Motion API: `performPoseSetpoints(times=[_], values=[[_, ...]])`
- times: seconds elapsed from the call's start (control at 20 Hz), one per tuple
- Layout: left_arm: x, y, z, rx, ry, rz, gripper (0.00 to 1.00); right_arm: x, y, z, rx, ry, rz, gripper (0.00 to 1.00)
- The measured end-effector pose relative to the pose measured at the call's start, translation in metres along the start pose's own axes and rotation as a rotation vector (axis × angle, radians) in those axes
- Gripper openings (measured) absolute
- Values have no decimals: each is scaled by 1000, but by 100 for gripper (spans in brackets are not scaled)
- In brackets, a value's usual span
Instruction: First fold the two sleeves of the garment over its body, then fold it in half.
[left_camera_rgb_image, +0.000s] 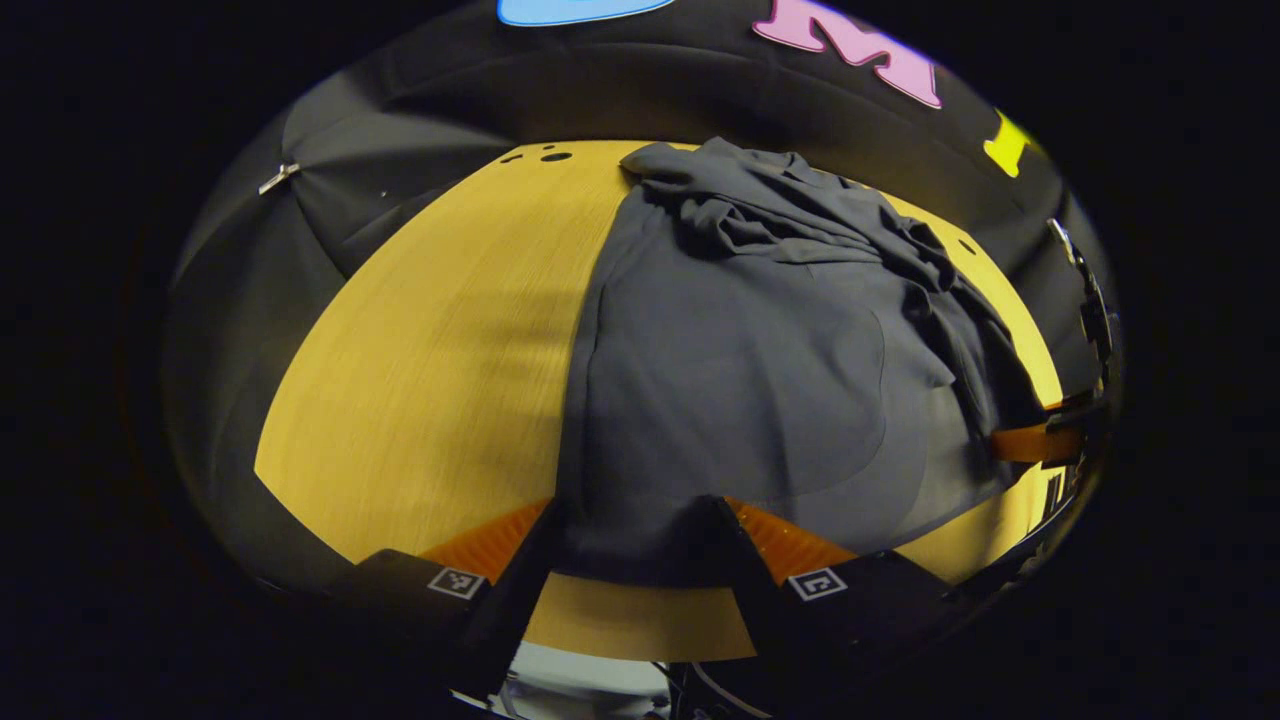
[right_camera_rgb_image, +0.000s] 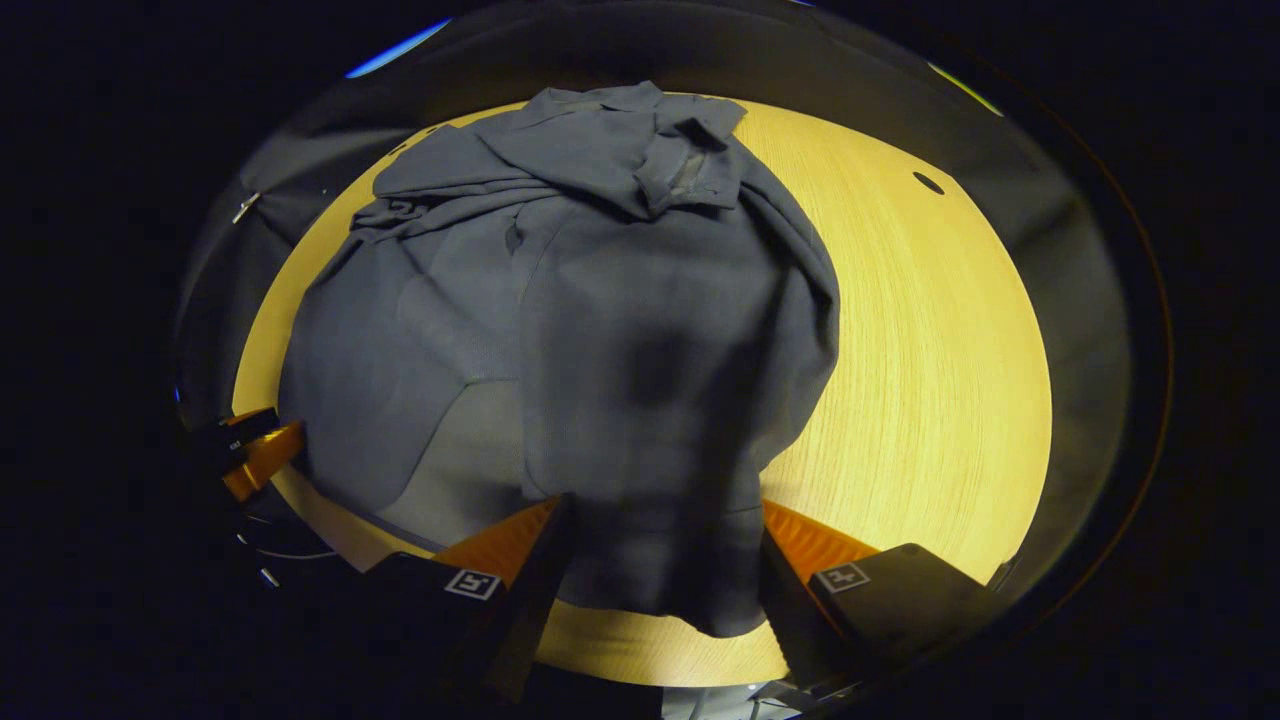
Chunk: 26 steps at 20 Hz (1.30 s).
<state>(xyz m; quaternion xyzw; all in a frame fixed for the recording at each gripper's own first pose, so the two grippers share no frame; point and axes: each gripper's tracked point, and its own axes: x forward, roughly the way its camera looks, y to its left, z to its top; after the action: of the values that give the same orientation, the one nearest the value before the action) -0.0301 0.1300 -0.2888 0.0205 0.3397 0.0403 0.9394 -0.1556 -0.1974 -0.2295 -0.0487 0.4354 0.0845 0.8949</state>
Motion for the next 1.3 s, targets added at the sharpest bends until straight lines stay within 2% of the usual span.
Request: performPoseSetpoints(times=[0.1,0.2,0.25,0.3,0.35,0.4,0.45,0.55,0.6,0.8,0.9,1.05,1.15,1.3], values=[[0,-6,3,22,-2,-7,96,2,2,0,5,6,4,95],[0,-10,7,23,-1,-17,92,2,7,1,-5,13,19,86],[2,-12,9,29,-1,-24,89,2,10,1,2,14,26,70],[3,-15,10,38,-1,-30,83,3,12,2,6,16,26,46],[3,-18,11,49,-4,-38,78,3,16,1,5,15,45,57],[4,-20,14,54,-9,-40,64,4,22,3,12,16,57,28],[6,-24,17,55,-18,-42,50,4,24,3,26,13,63,19],[8,-30,23,71,-36,-34,22,0,28,3,26,9,106,15],[9,-33,23,92,-37,-32,8,2,28,5,21,7,125,8],[6,-37,36,157,-64,-28,5,-3,28,9,53,-28,175,5],[-3,-44,46,153,-84,-53,5,-8,29,17,72,-72,190,5],[-18,-51,64,53,-105,-106,6,-23,37,30,117,-138,231,5],[-27,-49,77,-24,-110,-128,5,-32,34,41,155,-182,231,5],[-33,-34,103,-54,-146,-108,6,-42,26,68,173,-240,228,5]])
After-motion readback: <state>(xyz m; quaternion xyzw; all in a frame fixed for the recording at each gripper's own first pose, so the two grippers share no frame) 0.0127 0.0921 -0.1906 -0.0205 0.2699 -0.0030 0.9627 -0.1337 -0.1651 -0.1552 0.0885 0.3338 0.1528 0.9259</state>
